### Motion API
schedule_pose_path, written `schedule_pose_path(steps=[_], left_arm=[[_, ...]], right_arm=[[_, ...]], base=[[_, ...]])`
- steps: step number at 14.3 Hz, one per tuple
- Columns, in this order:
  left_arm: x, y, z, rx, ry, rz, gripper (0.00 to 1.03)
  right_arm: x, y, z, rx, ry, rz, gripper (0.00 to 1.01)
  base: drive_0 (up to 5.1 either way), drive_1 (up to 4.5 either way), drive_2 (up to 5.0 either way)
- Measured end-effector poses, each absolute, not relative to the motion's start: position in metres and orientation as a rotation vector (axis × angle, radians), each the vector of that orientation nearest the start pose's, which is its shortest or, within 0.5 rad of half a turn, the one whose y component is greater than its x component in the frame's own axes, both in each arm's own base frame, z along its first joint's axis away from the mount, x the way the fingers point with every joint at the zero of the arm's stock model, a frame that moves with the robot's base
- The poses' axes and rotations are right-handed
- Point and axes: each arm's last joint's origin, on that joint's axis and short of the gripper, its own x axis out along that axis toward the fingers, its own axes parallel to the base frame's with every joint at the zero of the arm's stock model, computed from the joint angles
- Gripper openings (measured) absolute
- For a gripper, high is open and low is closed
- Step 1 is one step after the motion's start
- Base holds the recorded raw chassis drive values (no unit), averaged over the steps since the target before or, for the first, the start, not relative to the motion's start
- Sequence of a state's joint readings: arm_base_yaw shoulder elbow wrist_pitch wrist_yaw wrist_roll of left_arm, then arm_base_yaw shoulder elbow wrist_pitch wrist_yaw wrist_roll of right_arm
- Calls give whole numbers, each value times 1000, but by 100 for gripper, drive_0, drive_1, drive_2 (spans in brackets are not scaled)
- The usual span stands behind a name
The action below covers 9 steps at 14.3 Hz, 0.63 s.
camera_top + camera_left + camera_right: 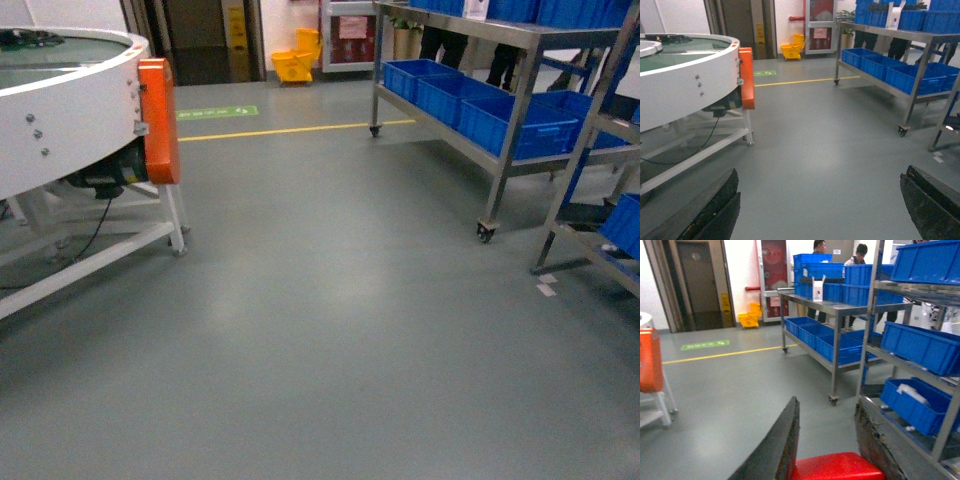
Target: Pick red block from blue box to shelf
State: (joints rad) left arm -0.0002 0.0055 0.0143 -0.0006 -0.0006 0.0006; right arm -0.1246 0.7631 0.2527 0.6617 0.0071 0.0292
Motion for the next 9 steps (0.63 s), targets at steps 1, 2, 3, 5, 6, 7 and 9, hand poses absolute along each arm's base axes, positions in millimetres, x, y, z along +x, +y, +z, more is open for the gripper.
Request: schedule_pose_path(steps=[1,2,3,5,6,7,9], left_arm=[[97,0,167,1,-1,1,98],[97,0,168,1,-4,1,98],[97,0,168,1,-6,1,98],[97,0,168,1,-9,1,98],[97,0,168,1,-6,1,98],[97,0,168,1,-5,0,98],[97,0,168,1,-4,1,98]], right_arm=[[167,-21,233,20,-149,-129,28],[167,-21,233,21,-148,-129,28],[166,-21,234,20,-159,-129,28],[167,-21,233,20,-150,-129,28],[166,-21,233,20,-154,-129,28],[166,-21,233,20,-155,-129,28],[167,-21,233,20,-151,-129,28]], base=[[-154,246,-554],[-154,246,-554],[-154,246,-554],[-164,236,-564],[-164,236,-564],[-198,202,-598],[-198,202,-598]])
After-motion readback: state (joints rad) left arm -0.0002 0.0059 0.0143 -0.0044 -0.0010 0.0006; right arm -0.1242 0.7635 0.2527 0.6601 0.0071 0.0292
